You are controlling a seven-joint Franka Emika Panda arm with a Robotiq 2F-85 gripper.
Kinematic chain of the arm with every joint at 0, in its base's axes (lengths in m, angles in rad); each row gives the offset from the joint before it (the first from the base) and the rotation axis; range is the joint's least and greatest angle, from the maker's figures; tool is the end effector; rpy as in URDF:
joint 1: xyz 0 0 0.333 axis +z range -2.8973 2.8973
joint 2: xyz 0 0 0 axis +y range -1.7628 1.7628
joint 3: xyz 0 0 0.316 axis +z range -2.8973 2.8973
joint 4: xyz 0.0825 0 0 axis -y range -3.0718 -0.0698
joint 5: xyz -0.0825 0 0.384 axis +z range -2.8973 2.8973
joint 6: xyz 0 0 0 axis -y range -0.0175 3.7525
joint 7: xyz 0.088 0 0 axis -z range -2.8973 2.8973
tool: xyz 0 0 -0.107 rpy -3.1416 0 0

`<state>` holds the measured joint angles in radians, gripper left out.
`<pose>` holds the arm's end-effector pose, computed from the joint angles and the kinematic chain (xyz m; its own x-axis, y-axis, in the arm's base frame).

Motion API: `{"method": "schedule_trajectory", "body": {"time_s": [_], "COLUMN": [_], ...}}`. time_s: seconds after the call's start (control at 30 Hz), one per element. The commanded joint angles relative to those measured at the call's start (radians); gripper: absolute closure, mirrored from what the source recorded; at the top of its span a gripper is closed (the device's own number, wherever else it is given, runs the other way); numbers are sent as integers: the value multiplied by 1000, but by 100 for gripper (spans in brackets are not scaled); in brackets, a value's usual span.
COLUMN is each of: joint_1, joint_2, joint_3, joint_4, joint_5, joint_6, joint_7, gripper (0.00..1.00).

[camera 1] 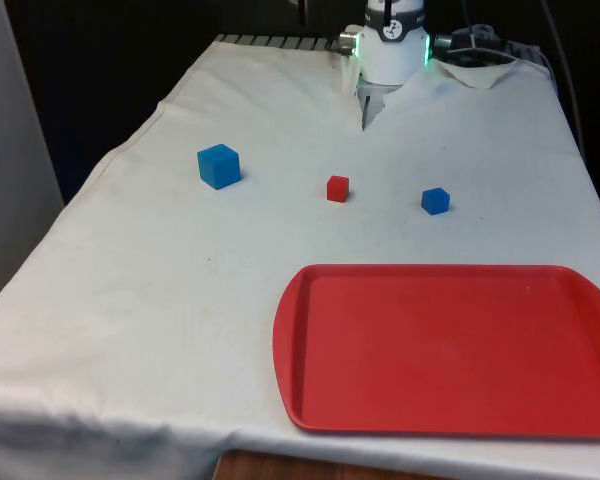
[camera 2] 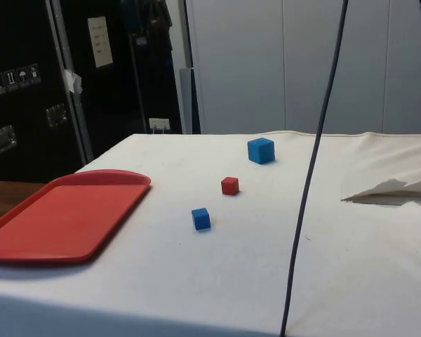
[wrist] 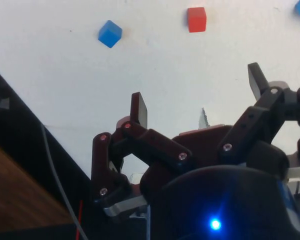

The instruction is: Pick up the largest block and place it onto the tray.

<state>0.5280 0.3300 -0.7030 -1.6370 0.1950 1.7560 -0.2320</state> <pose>0.6228 -0.0491 0.4519 0.9911 0.0213 -0.1314 0.0209 -0.9998 -0.0045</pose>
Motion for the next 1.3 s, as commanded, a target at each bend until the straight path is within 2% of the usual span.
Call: {"method": "schedule_trajectory", "body": {"time_s": [0.0,0.2,0.23,0.27,0.37,0.5,0.53,0.57,0.77,0.8,1.07,1.1,1.13,1.27], "joint_1": [13,3,-10,0,-5,-17,-25,-20,-37,-40,-50,-53,-51,-53], "joint_2": [-38,-58,-25,-60,-65,-69,-47,-69,-65,-59,-68,-59,-70,-73], "joint_3": [-9,-10,-2,-10,-9,-10,-3,-10,-20,-18,-35,-34,-41,-50], "joint_4": [-46,-91,-53,-100,-121,-152,-125,-158,-193,-184,-236,-228,-249,-274], "joint_5": [-26,-42,-21,-44,-49,-58,-41,-59,-58,-49,-66,-54,-68,-74], "joint_6": [31,56,29,62,72,87,64,90,108,92,129,114,137,153], "joint_7": [0,-15,-17,-18,-25,-41,-42,-45,-93,-93,-134,-138,-143,-159], "gripper": [0,0,0,0,0,0,0,0,0,0,0,0,0,0]}}
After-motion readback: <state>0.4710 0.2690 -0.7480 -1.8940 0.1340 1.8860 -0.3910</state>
